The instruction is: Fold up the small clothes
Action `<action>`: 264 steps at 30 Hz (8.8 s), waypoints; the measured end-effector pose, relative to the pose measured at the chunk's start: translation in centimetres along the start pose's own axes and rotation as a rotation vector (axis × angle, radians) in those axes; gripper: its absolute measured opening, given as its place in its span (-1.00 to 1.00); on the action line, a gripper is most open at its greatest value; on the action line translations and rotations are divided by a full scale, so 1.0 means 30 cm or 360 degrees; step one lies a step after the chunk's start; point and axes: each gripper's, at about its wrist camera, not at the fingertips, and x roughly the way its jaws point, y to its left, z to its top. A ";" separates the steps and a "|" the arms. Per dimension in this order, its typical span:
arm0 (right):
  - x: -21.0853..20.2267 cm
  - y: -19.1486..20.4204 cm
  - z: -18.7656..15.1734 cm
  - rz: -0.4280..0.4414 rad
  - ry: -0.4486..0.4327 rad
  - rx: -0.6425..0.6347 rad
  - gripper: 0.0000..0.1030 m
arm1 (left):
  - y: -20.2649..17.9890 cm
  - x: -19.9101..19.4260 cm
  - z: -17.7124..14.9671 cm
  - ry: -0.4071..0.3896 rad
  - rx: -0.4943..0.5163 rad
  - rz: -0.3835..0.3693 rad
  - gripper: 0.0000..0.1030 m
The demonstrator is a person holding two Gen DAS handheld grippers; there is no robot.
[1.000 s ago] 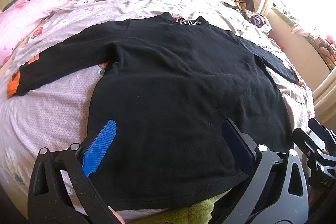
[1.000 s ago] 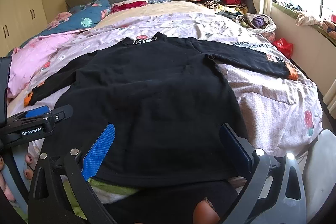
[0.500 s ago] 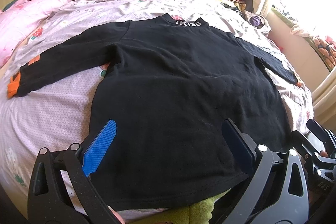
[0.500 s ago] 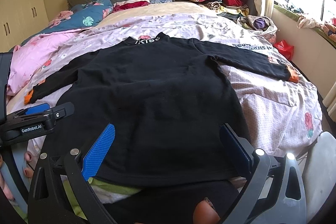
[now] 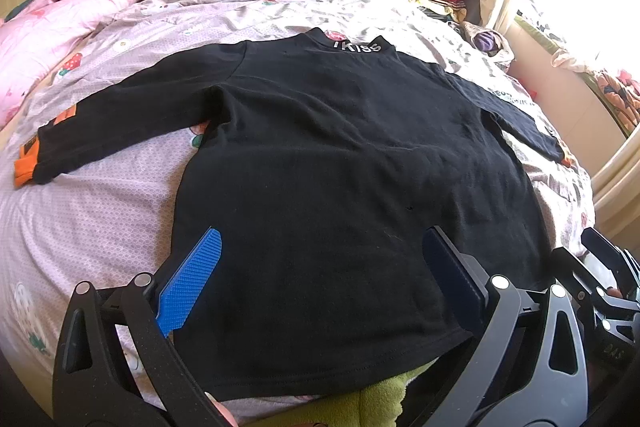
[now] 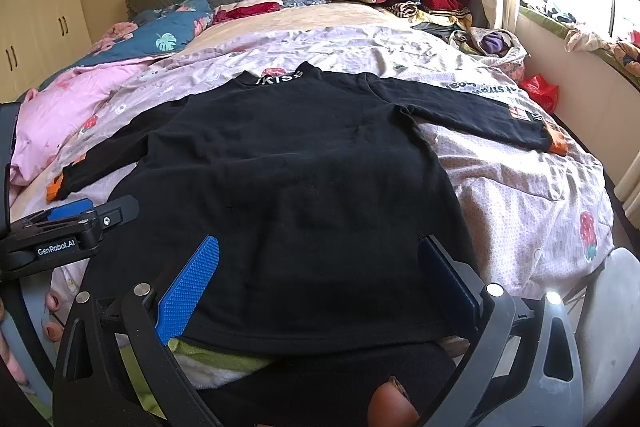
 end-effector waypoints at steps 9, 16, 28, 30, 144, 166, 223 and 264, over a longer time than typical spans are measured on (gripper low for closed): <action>0.000 0.001 0.000 0.0004 -0.0001 -0.0005 0.92 | 0.000 -0.007 0.002 -0.0009 0.0004 -0.0002 0.84; 0.008 0.002 0.003 0.0006 0.0009 -0.0001 0.92 | -0.001 0.002 0.005 -0.0004 0.0004 -0.0008 0.84; 0.021 0.015 0.098 0.0019 -0.0019 -0.0003 0.92 | 0.017 0.044 0.080 -0.0015 -0.0009 0.0006 0.84; 0.027 0.017 0.120 0.0030 -0.0020 0.0001 0.92 | 0.017 0.052 0.098 -0.0021 -0.0009 0.0010 0.84; 0.237 -0.755 0.588 0.0056 -0.0372 0.0757 -0.73 | -0.213 0.394 0.609 -0.0038 -0.0176 -0.0121 0.84; 0.300 -0.324 0.629 0.0129 -0.0286 0.0400 -0.73 | 0.008 0.370 0.597 0.0003 -0.0333 -0.0303 0.84; 0.370 -0.234 0.332 0.0320 0.0047 0.0412 -0.04 | -0.029 0.557 0.512 0.0195 -0.0392 -0.0612 -0.89; 0.578 -0.363 0.425 -0.0037 0.0173 0.0379 -0.04 | 0.236 0.438 0.518 0.0040 -0.0482 -0.0414 -0.84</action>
